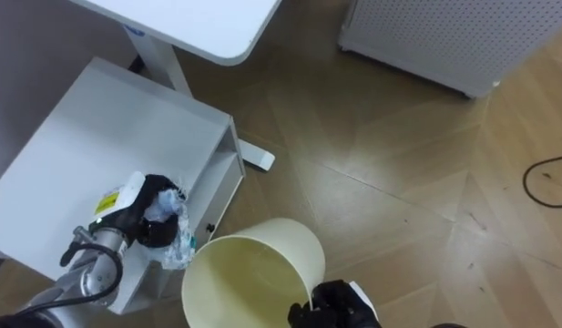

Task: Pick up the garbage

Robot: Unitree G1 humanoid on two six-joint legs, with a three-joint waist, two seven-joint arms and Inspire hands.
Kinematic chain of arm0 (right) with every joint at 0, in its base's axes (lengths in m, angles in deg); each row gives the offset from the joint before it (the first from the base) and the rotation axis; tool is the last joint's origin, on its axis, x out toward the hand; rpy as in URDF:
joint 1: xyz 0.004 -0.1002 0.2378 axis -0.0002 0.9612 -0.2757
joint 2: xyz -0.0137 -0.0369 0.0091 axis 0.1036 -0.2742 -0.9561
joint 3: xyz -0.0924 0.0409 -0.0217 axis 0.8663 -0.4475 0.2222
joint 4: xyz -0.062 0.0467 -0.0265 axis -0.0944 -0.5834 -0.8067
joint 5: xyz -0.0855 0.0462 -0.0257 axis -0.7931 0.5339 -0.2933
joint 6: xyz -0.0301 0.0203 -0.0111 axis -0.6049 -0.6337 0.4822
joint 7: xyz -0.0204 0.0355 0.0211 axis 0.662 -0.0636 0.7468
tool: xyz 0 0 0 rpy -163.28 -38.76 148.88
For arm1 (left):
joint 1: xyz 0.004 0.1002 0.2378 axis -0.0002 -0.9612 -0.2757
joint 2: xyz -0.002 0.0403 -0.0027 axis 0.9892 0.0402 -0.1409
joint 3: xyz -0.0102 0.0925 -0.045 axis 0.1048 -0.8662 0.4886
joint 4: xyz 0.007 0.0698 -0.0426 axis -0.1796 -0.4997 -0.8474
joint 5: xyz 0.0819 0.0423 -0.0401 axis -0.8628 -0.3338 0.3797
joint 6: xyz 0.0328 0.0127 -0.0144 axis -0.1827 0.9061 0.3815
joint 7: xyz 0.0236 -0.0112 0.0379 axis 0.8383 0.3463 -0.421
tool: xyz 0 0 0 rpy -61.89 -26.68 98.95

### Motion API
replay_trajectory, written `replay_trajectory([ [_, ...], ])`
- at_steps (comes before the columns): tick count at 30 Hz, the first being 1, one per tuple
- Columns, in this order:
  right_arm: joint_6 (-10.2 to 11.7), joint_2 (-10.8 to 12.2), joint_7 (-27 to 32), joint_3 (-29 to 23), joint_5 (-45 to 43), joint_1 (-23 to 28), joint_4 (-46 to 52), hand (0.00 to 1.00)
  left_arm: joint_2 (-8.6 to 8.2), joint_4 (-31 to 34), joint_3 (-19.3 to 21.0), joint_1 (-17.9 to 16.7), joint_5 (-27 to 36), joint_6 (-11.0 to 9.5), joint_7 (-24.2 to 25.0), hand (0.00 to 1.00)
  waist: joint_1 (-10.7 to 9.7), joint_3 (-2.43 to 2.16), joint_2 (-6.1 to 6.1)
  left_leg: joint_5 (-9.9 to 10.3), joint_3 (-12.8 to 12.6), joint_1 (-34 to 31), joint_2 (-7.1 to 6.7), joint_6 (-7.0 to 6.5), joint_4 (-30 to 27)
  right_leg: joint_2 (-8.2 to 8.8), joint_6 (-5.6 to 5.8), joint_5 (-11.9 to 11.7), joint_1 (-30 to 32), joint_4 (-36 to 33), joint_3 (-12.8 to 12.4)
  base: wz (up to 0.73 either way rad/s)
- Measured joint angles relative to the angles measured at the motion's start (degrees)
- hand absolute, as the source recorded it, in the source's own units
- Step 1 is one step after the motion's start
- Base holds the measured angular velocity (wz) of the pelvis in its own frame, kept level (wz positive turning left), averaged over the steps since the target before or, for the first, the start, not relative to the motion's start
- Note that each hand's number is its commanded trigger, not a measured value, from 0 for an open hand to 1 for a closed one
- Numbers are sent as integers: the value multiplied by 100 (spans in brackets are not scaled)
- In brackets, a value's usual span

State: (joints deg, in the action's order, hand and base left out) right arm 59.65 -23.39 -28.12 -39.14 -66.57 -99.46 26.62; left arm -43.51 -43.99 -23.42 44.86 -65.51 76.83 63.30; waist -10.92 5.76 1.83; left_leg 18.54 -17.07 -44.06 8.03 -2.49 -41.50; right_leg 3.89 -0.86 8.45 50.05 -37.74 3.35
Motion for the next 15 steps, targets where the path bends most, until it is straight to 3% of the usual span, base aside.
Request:
replay_trajectory([
  [2,1,-1,1,2,91,9,-23,100,-37,-8,21,-125,84,15,104,100,20,-1,-1,-2,-3,34,-6,2,20,3,0,0,-31,3,0,0],
  [8,8,9,15,63,193,28,-74,100,-90,-9,111,-485,1237,6,388,100,87,-6,0,-3,-42,159,17,0,57,2,1,0,-132,25,6,-1],
  [11,19,13,92,58,188,78,-217,100,-307,-11,241,-734,1633,-3,505,100,237,-93,-1,-4,-79,236,-23,-1,98,10,4,-3,-176,47,-3,-4],
  [14,21,27,145,54,125,134,-326,100,-564,3,219,-1087,1861,-17,703,100,348,-144,-24,-92,-114,451,-117,-6,335,44,21,-16,-335,157,-17,3],
  [15,23,48,146,64,123,153,-359,100,-682,20,177,-1260,2017,-19,795,100,367,-220,-27,-143,-128,488,-158,-8,454,67,25,-42,-349,230,-18,5],
])
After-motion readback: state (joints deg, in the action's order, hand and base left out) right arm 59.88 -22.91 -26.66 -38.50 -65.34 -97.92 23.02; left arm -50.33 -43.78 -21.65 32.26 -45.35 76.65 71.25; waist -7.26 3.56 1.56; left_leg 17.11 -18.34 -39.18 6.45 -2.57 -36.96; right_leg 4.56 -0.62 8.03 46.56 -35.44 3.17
